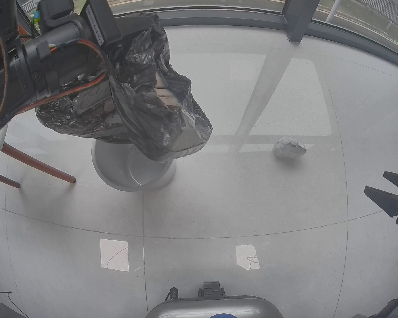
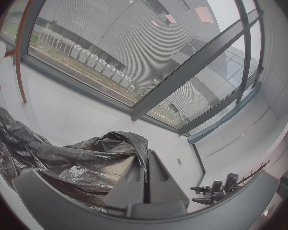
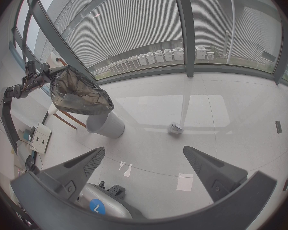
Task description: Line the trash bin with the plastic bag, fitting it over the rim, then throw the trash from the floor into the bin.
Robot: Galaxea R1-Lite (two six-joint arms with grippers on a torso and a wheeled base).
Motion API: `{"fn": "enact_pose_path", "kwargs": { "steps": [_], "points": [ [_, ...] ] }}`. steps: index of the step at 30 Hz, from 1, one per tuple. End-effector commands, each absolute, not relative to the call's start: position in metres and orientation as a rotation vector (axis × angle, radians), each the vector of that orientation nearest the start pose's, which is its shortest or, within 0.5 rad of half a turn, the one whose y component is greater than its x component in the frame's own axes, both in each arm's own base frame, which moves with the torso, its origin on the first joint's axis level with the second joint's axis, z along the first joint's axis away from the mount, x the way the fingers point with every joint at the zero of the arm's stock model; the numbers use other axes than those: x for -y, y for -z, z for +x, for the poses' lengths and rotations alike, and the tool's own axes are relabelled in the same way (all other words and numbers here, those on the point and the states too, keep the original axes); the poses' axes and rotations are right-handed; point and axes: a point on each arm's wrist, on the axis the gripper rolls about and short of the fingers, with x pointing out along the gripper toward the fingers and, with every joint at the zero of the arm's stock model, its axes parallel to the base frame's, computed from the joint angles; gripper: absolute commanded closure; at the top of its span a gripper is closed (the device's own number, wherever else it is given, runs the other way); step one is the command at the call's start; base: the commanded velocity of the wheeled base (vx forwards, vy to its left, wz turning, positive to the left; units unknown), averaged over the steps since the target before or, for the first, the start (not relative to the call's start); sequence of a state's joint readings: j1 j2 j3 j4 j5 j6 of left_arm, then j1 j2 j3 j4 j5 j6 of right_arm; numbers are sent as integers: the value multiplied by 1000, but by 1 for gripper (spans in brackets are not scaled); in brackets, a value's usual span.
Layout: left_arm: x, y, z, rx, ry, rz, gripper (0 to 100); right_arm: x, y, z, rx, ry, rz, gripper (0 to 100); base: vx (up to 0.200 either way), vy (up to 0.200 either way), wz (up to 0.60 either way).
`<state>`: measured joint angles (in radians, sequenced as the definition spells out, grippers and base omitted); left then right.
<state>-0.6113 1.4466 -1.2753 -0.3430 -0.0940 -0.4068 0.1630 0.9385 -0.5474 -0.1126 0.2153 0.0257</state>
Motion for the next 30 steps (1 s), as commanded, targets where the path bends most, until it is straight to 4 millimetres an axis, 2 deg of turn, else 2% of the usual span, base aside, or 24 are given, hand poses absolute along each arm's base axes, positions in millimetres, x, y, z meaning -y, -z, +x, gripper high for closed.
{"fn": "enact_pose_path", "kwargs": {
  "steps": [1, 10, 15, 23, 27, 30],
  "points": [
    [154, -352, 199, -26, 764, -463, 100, -26, -210, 125, -342, -372, 45, 0, 0, 0, 0],
    [170, -343, 192, -96, 833, -506, 100, -31, -207, 139, -410, -452, 162, 0, 0, 0, 0],
    [174, -339, 193, -74, 875, -514, 100, -37, -211, 158, -467, -536, 278, 0, 0, 0, 0],
    [175, -326, 193, -80, 926, -524, 100, -45, -211, 193, -440, -568, 352, 0, 0, 0, 0],
    [174, -326, 192, -80, 943, -617, 100, -48, -207, 207, -417, -571, 347, 0, 0, 0, 0],
    [174, -329, 192, -89, 958, -707, 100, -48, -206, 208, -419, -572, 349, 0, 0, 0, 0]
  ]
}}
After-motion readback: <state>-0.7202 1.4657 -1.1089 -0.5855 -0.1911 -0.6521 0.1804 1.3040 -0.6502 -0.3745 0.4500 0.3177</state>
